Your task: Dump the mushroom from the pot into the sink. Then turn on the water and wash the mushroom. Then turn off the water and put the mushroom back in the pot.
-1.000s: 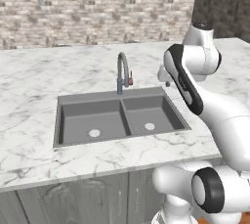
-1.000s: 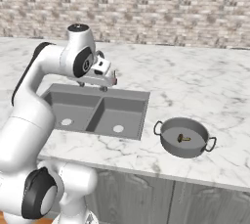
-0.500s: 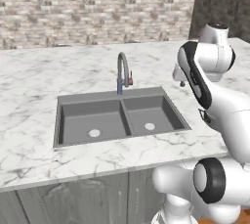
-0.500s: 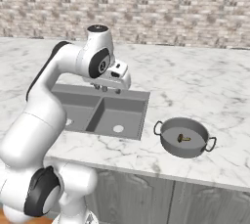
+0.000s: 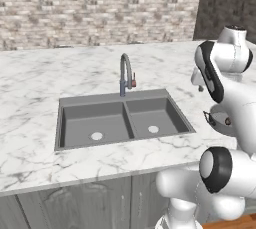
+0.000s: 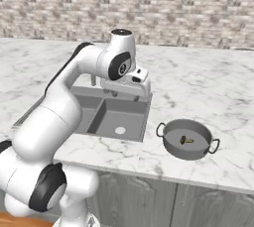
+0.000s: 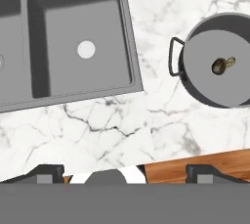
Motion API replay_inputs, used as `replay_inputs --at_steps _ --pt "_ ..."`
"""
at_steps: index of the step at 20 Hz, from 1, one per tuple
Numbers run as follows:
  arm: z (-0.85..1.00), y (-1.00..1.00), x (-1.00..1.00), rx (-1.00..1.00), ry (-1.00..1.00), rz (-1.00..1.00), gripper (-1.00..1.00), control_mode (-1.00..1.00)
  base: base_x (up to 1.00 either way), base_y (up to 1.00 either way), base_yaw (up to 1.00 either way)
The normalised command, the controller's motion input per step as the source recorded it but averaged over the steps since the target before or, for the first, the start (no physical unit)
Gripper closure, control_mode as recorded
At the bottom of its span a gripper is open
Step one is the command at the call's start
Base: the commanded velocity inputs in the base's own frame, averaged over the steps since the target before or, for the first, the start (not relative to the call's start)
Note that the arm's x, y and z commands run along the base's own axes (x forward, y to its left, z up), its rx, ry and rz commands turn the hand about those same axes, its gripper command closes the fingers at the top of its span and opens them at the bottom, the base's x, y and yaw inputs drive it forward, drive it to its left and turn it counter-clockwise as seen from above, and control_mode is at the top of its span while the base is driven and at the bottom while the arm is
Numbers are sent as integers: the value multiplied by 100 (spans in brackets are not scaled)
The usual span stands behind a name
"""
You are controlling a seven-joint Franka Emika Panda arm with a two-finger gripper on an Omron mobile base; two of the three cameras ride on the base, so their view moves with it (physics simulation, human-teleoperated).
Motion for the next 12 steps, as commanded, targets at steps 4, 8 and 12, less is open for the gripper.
replay_inputs --at_steps 4,8,12 --pt "-33 -39 -3 0 8 0 -100 -100 0 0 0" --pt "-33 -35 0 0 6 0 -100 -100 0 0 0" --pt "-30 -34 0 0 5 0 -100 -100 0 0 0"
